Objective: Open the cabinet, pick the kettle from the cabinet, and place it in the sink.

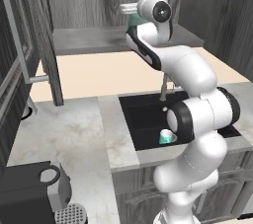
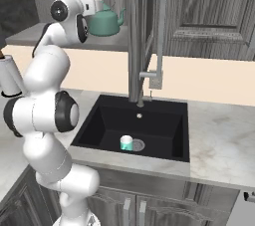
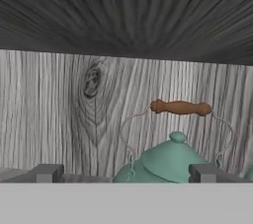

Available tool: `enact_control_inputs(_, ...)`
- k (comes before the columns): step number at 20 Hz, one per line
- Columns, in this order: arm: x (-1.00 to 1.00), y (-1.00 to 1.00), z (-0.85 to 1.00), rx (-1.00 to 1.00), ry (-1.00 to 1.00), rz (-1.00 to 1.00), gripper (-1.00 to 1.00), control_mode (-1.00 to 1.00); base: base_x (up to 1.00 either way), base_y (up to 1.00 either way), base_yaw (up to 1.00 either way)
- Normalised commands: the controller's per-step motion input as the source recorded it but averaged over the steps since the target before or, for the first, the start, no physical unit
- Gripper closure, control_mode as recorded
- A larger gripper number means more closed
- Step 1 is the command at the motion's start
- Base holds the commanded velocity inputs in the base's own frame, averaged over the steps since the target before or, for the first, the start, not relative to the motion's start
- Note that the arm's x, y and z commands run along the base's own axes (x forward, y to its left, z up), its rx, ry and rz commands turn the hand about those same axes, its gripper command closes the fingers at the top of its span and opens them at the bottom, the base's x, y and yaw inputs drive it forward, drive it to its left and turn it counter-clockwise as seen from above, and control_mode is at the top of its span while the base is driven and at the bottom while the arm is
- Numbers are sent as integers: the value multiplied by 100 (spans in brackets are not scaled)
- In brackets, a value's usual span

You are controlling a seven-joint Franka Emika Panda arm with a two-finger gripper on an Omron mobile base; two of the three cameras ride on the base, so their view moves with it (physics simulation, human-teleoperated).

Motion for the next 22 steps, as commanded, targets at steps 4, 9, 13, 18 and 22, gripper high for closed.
enact_control_inputs(4,11,1,0,0,-4,0,-100,-100,0,0,0)
enact_control_inputs(9,8,3,-7,0,-1,0,-100,-100,0,0,0)
enact_control_inputs(13,6,8,-15,0,0,0,-100,-100,0,0,0)
enact_control_inputs(18,13,4,-3,0,0,0,-100,-100,0,0,0)
enact_control_inputs(22,22,0,16,0,0,0,-100,-100,0,0,0)
